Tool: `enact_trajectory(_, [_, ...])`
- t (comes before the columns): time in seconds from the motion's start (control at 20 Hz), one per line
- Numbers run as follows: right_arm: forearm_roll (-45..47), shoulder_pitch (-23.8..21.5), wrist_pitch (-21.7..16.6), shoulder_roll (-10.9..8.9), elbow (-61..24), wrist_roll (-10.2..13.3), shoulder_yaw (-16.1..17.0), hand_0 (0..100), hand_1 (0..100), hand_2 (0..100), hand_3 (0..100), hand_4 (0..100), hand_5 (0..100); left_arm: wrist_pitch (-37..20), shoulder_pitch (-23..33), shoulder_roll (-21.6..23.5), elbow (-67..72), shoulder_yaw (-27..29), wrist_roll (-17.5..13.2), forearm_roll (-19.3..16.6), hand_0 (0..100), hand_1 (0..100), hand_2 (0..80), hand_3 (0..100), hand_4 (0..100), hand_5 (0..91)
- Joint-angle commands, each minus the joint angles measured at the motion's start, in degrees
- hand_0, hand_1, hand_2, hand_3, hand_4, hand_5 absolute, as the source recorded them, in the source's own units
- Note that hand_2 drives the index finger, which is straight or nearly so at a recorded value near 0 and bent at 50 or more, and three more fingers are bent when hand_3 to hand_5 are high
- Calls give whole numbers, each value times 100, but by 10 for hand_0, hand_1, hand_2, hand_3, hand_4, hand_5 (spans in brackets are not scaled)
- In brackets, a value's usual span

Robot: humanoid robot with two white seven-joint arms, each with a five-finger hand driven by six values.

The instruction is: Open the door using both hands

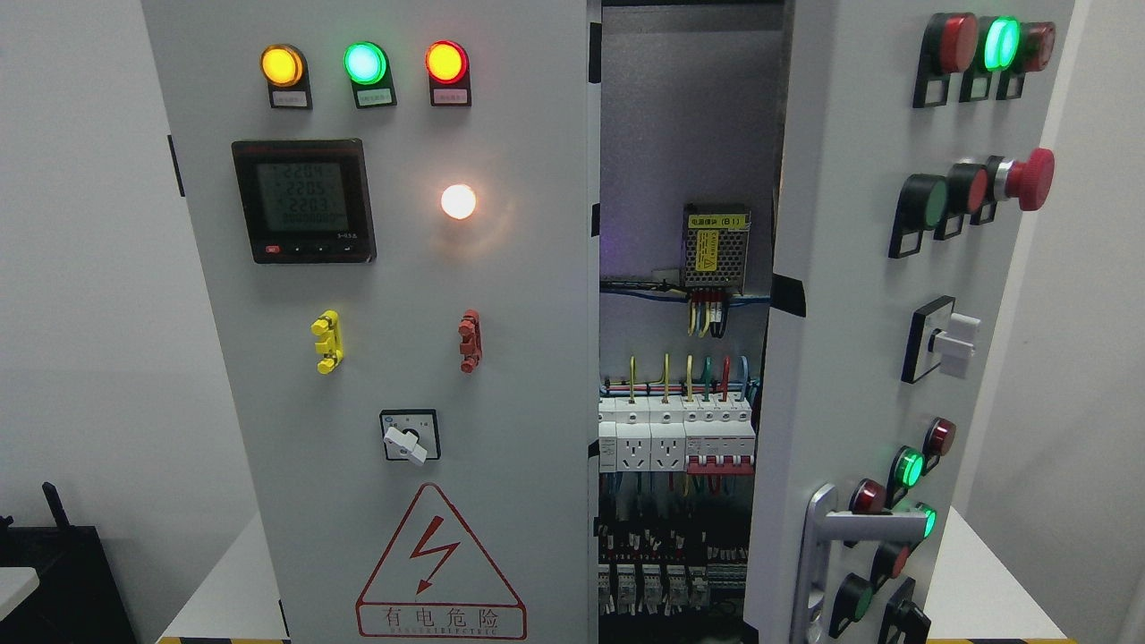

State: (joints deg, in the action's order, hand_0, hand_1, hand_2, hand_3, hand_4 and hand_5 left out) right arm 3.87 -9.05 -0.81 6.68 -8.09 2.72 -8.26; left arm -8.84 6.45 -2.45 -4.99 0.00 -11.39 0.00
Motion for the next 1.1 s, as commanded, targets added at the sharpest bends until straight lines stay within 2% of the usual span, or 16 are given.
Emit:
enact_trajectory(0.0, [0,0,-6,0,0,0,0,0,0,0,0,0,0,364,1129,86,-2415,-193,-30,141,0,0,0,0,33,0])
enact_trajectory(0.1, [0,0,2,0,0,0,0,0,0,0,0,0,0,664,1446,253,-3154,-193,-91,219,0,0,0,0,33,0])
enact_trajectory(0.3, [0,0,-6,0,0,0,0,0,0,0,0,0,0,700,2096,701,-4534,-368,-188,702,0,0,0,0,33,0])
enact_trajectory(0.4, [0,0,-6,0,0,0,0,0,0,0,0,0,0,691,2648,929,-5482,-527,-179,1001,0,0,0,0,32,0])
enact_trajectory(0.5, [0,0,2,0,0,0,0,0,0,0,0,0,0,665,3237,1044,-6423,-562,-179,1151,0,0,0,0,32,0])
enact_trajectory(0.65, [0,0,2,0,0,0,0,0,0,0,0,0,0,621,3810,1421,-7418,-545,-188,1431,0,0,0,0,32,0])
enact_trajectory(0.85, [0,0,2,0,0,0,0,0,0,0,0,0,0,472,4092,2229,-8175,-379,-179,2327,0,0,0,0,33,0])
enact_trajectory(1.05, [0,0,-6,0,0,0,0,0,0,0,0,0,0,-195,4154,3099,-8343,-168,-179,3276,0,0,0,0,32,0])
